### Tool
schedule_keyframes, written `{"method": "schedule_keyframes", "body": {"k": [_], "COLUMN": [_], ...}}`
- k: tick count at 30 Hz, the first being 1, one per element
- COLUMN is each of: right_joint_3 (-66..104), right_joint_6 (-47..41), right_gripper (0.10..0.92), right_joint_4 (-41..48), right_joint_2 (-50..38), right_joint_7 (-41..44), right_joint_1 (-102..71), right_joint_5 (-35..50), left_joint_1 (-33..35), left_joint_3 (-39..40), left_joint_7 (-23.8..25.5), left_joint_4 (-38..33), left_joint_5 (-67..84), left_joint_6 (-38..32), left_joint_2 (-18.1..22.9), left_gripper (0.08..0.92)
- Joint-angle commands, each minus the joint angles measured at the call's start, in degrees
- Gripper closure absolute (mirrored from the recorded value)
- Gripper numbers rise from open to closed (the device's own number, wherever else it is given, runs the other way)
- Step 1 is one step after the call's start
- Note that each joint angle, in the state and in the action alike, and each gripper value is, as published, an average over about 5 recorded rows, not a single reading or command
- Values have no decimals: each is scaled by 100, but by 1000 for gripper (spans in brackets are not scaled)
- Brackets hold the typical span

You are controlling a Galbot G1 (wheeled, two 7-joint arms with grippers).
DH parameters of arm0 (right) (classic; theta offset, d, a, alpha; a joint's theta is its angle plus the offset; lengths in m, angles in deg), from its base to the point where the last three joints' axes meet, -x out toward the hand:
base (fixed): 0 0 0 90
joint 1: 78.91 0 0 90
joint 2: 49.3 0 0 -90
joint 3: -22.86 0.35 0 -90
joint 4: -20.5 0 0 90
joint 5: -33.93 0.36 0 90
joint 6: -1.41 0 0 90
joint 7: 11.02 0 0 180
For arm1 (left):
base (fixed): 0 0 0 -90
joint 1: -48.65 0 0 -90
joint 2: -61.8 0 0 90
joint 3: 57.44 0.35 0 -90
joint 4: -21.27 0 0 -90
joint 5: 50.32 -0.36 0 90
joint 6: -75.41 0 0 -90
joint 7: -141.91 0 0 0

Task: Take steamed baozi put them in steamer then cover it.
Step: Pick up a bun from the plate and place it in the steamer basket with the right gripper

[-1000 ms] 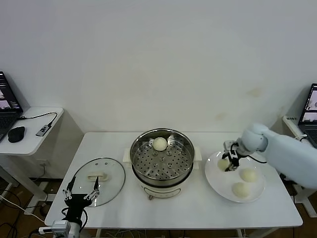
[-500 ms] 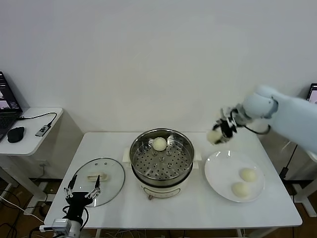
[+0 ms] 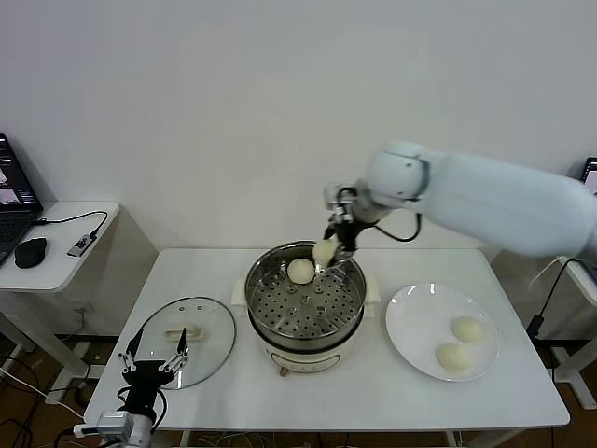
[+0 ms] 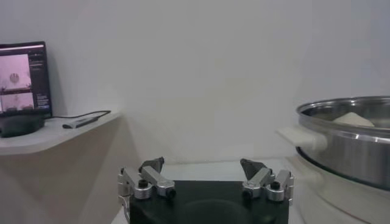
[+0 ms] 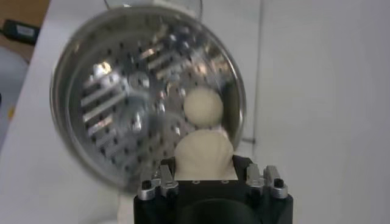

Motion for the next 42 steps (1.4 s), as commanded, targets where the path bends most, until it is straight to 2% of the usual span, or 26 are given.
{"method": "schedule_keyframes", "body": {"k": [1, 14, 30, 33, 36, 38, 42], "right_joint_3": [-142, 0, 59, 52, 72, 120, 197], "right_joint_6": [-509, -637, -676, -678, -676, -675, -612], "right_gripper": [431, 429, 420, 382, 304, 256, 208], "right_joint_4": [237, 1023, 1204, 1207, 1133, 1010, 643], "right_joint_2": [992, 1454, 1618, 1596, 1493, 1363, 853], "right_joint_7": [-437, -750, -793, -777, -635, -397, 279], "right_joint_1": [-409, -967, -1123, -1100, -995, -854, -372], "right_joint_5": [514, 255, 260, 235, 202, 179, 93], "left_joint_1": [7, 42, 40, 43, 46, 46, 39], "left_joint_3": [-10, -51, -33, -33, -30, -26, -23], "left_joint_7": [2, 2, 0, -2, -2, -2, -1], "left_joint_4": [8, 2, 16, 13, 2, -3, -10], "left_joint_5": [-8, -25, -37, -39, -43, -46, -48], "left_joint_6": [-6, -41, -63, -64, -64, -62, -57], "left_joint_2": [18, 47, 65, 71, 77, 78, 62], "left_gripper": [177, 177, 177, 177, 177, 177, 177]}}
